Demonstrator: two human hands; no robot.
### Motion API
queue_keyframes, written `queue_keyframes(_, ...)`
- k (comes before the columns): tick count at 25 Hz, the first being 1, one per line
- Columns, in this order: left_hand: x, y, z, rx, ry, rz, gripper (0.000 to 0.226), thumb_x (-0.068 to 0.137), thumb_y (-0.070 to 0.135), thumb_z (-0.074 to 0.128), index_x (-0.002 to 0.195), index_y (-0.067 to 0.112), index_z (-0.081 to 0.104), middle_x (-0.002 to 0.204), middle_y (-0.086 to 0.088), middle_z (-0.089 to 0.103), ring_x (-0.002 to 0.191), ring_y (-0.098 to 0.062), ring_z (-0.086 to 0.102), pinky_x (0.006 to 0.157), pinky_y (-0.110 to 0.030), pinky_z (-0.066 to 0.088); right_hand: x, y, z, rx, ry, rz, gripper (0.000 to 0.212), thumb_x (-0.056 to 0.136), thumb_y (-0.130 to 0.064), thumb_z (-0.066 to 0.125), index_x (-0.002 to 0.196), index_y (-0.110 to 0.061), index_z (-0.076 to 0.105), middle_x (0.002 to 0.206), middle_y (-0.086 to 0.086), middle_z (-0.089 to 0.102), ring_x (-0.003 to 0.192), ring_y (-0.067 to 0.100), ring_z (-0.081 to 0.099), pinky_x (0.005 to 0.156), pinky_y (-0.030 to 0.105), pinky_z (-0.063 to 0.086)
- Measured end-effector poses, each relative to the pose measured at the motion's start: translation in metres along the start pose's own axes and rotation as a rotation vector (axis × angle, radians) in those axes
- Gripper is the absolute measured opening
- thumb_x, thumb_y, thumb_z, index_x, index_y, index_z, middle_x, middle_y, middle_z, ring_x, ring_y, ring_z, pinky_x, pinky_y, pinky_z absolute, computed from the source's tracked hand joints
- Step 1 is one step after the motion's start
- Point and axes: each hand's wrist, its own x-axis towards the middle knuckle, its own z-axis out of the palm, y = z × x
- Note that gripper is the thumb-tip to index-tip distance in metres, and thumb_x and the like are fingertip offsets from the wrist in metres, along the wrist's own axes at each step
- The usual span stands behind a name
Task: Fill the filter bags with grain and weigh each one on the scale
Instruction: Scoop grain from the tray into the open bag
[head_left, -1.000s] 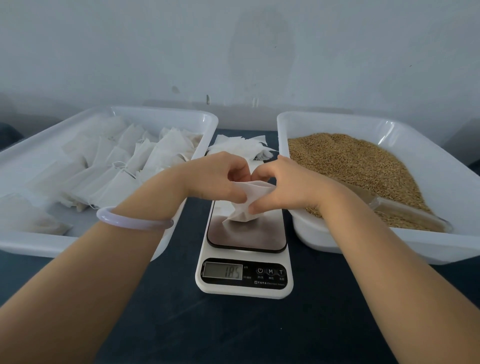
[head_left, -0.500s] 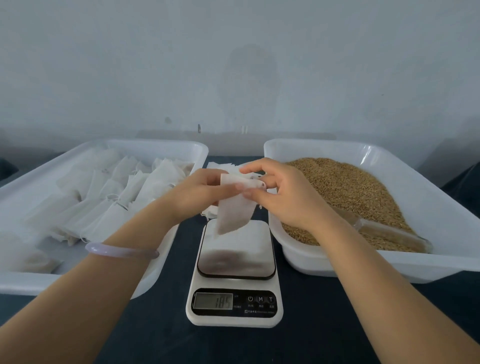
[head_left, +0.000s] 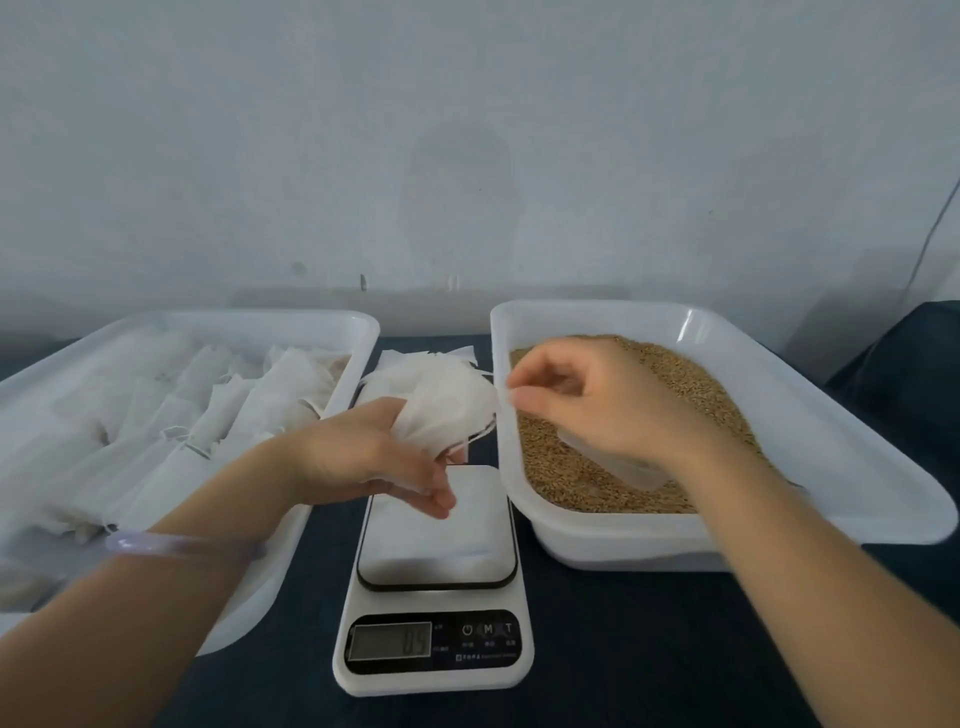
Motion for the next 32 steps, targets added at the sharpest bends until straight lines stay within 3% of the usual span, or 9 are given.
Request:
queue_keyframes(3,0.000,-0.002,-0.001,-0.038,0.113,-0.003,0.020,0.062,0.004,0.066,0.078,0.004,0.054,0.057,-0.006,0.052,0.046,-0.017,0.053,0.039,-0.022,0.041,-0.007,0.054,-0.056,-0.422,-0.142,0.330,0.023,0.084,-0.036,0.066,0.105,-0.029,0.062,0.112,-0.014,0.062,0.097,0.002,0.056,0.087,0.020,0.043)
queue_keyframes(5,0.002,-0.002,-0.002,-0.032,0.163,0.016,0.023,0.060,0.008,0.069,0.074,0.005,0.051,0.053,-0.004,0.044,0.040,-0.013,0.043,0.034,-0.017,0.030,-0.023,0.087,-0.076,-0.561,-0.329,0.537,0.028,0.081,-0.033,0.071,0.106,-0.025,0.062,0.110,-0.011,0.061,0.098,0.006,0.055,0.085,0.022,0.042)
queue_keyframes(7,0.004,-0.003,-0.004,0.006,0.162,0.015,0.027,0.059,0.012,0.073,0.071,0.005,0.050,0.049,-0.003,0.043,0.038,-0.011,0.038,0.033,-0.016,0.026,-0.037,0.108,-0.077,-0.535,-0.374,0.606,0.019,0.076,-0.033,0.076,0.090,-0.032,0.064,0.098,-0.015,0.062,0.092,0.005,0.058,0.076,0.021,0.042)
queue_keyframes(9,0.005,-0.003,-0.003,0.018,0.150,0.007,0.026,0.061,0.012,0.074,0.069,0.005,0.050,0.048,-0.001,0.046,0.038,-0.010,0.038,0.034,-0.017,0.027,-0.042,0.119,-0.078,-0.490,-0.331,0.578,0.016,0.076,-0.033,0.075,0.084,-0.033,0.061,0.093,-0.015,0.061,0.087,0.002,0.057,0.070,0.021,0.041)
queue_keyframes(15,0.005,-0.003,-0.002,-0.062,0.173,-0.013,0.050,0.043,0.023,0.081,0.081,0.005,0.055,0.063,-0.007,0.053,0.052,-0.018,0.056,0.044,-0.024,0.045,-0.019,0.124,-0.077,-0.653,-0.091,0.416,0.013,0.091,-0.029,0.056,0.104,-0.026,0.057,0.096,-0.011,0.062,0.081,0.007,0.062,0.068,0.021,0.048)
queue_keyframes(19,0.005,-0.002,-0.002,-0.050,0.177,-0.017,0.054,0.038,0.023,0.084,0.081,0.005,0.057,0.065,-0.008,0.057,0.056,-0.020,0.060,0.047,-0.026,0.049,0.012,0.120,-0.066,-0.974,0.039,0.202,0.013,0.092,-0.025,0.056,0.103,-0.029,0.061,0.087,-0.012,0.061,0.080,0.007,0.058,0.093,0.032,0.042)
queue_keyframes(23,0.004,-0.003,-0.002,-0.039,0.169,-0.028,0.073,0.025,0.034,0.095,0.081,0.005,0.059,0.068,-0.010,0.058,0.059,-0.023,0.062,0.050,-0.028,0.050,0.021,0.118,-0.051,-0.811,-0.053,0.244,0.022,0.090,-0.029,0.058,0.112,-0.031,0.060,0.104,-0.013,0.064,0.095,0.008,0.059,0.106,0.039,0.034)
queue_keyframes(27,0.004,-0.002,-0.002,-0.024,0.155,-0.027,0.080,0.023,0.040,0.096,0.084,0.003,0.058,0.068,-0.009,0.059,0.061,-0.024,0.063,0.051,-0.029,0.051,0.003,0.122,-0.069,-0.566,-0.132,0.370,0.023,0.090,-0.030,0.059,0.112,-0.034,0.058,0.119,-0.014,0.060,0.111,0.011,0.055,0.105,0.044,0.038)
queue_keyframes(32,0.006,0.012,0.010,0.117,0.213,0.024,0.039,0.054,0.012,0.082,0.081,0.002,0.056,0.064,-0.005,0.060,0.057,-0.019,0.062,0.049,-0.025,0.050,-0.030,0.122,-0.097,-0.323,-0.151,0.371,0.025,0.090,-0.023,0.059,0.113,-0.032,0.057,0.119,-0.012,0.059,0.114,0.010,0.053,0.102,0.035,0.041)
